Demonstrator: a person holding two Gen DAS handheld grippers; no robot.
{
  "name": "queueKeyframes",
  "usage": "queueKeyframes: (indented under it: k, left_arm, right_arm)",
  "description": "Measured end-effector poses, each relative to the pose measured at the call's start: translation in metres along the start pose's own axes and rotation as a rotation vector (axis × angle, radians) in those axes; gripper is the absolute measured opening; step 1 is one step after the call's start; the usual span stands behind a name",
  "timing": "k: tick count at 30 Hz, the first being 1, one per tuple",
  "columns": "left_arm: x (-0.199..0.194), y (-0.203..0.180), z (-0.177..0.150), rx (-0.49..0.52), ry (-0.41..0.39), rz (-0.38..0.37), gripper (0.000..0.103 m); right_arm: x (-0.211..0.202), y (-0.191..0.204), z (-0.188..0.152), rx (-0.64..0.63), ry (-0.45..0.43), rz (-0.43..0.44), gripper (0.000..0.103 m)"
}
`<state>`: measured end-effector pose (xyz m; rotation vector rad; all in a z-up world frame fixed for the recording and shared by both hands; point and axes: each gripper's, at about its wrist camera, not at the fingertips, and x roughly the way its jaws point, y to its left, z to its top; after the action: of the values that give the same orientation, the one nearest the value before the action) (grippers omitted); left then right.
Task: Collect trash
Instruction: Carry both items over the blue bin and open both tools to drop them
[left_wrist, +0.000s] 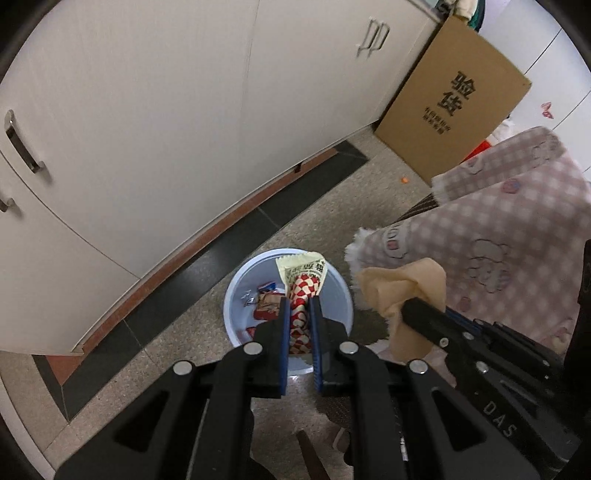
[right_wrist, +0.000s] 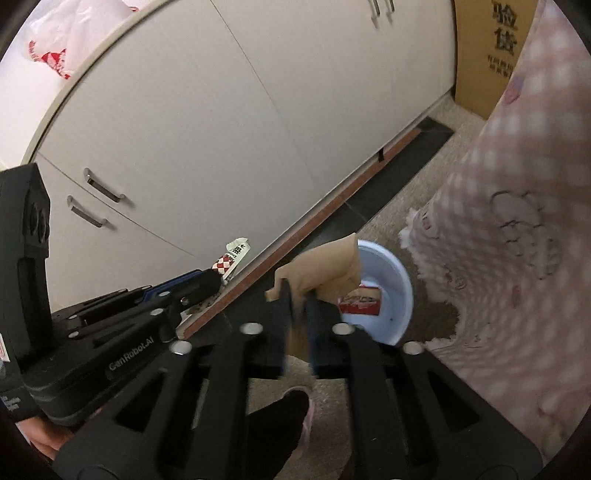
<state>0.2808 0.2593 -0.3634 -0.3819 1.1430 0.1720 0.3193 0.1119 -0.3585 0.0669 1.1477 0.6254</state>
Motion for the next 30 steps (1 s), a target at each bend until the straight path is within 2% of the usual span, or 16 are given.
queueKeyframes:
  k: [1, 2, 7, 11, 17, 20, 25, 30]
  left_arm:
    - [0.003, 0.002, 0.0, -0.005, 0.004, -0.002, 0.01]
    - [0.006, 0.003, 0.002, -0.014, 0.008, 0.0, 0.01]
    - [0.019, 0.004, 0.003, -0.021, 0.024, 0.01, 0.01]
    - [0.023, 0.002, 0.001, -0.005, 0.035, 0.022, 0.01]
    - [0.03, -0.005, 0.003, 0.014, 0.048, 0.032, 0.01]
    - [0.031, -0.011, 0.005, 0.027, 0.054, 0.032, 0.01]
    - [0.035, -0.025, 0.009, 0.066, 0.065, 0.036, 0.01]
    - [0.03, -0.036, 0.017, 0.103, 0.057, 0.03, 0.012]
  right_arm:
    - [0.004, -0.004, 0.0, 0.013, -0.003, 0.002, 0.049]
    - [0.007, -0.006, 0.0, 0.02, -0.011, -0.012, 0.05]
    - [0.015, -0.019, -0.001, 0.047, -0.014, -0.011, 0.05]
    - [0.006, -0.021, -0.004, 0.045, -0.04, -0.054, 0.05]
    - [-0.009, -0.018, -0.009, 0.006, -0.093, -0.193, 0.054]
    - [-0.014, -0.02, -0.012, 0.001, -0.103, -0.231, 0.054]
    - [-0.025, -0.024, -0.016, 0.019, -0.138, -0.254, 0.054]
    - [-0.038, -0.03, -0.019, 0.067, -0.177, -0.228, 0.054]
